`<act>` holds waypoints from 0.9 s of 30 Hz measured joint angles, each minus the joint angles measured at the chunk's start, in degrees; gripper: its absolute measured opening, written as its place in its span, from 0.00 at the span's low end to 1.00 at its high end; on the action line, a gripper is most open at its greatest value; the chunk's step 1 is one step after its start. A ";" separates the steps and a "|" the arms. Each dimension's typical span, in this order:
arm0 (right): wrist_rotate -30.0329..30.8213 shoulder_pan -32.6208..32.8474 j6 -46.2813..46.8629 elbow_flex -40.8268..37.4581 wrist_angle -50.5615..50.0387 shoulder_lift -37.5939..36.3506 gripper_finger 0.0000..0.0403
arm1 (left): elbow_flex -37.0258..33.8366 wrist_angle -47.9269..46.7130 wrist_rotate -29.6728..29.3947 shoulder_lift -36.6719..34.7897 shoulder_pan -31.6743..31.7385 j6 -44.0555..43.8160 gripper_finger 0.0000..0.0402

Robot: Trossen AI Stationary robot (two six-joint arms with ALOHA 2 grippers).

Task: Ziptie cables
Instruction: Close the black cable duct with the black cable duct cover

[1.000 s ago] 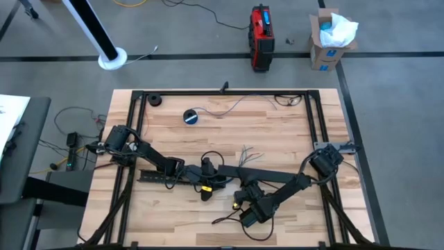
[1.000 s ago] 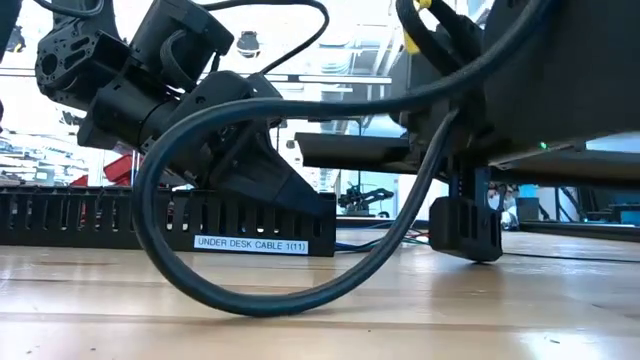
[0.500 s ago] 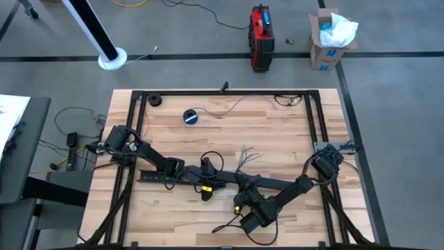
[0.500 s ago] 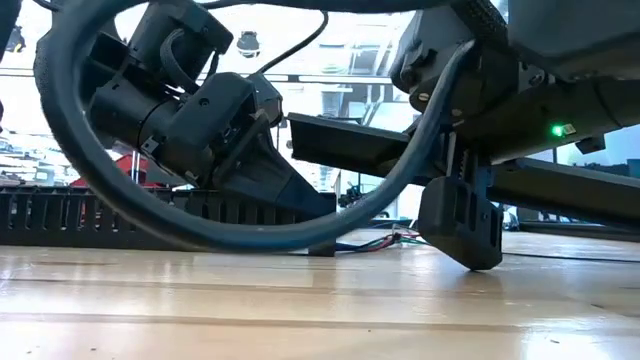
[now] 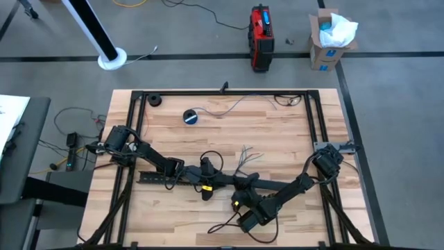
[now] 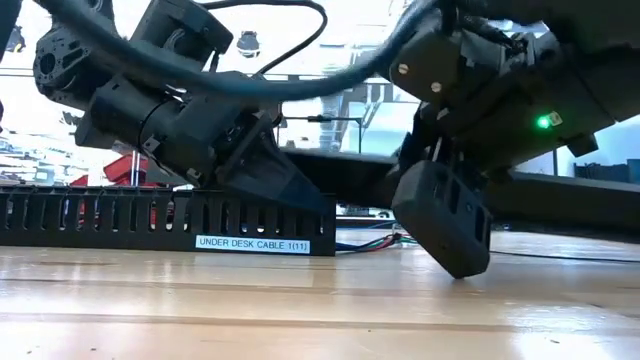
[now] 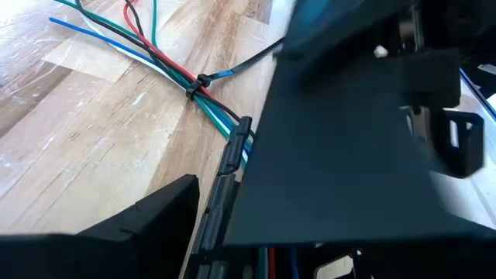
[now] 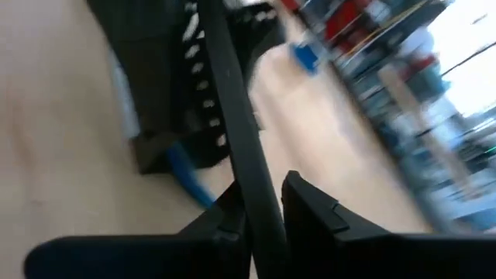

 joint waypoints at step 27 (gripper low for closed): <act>-10.17 3.74 23.31 -0.99 -26.75 -14.33 0.63 | -0.02 -1.72 0.72 -0.02 0.02 -0.65 0.74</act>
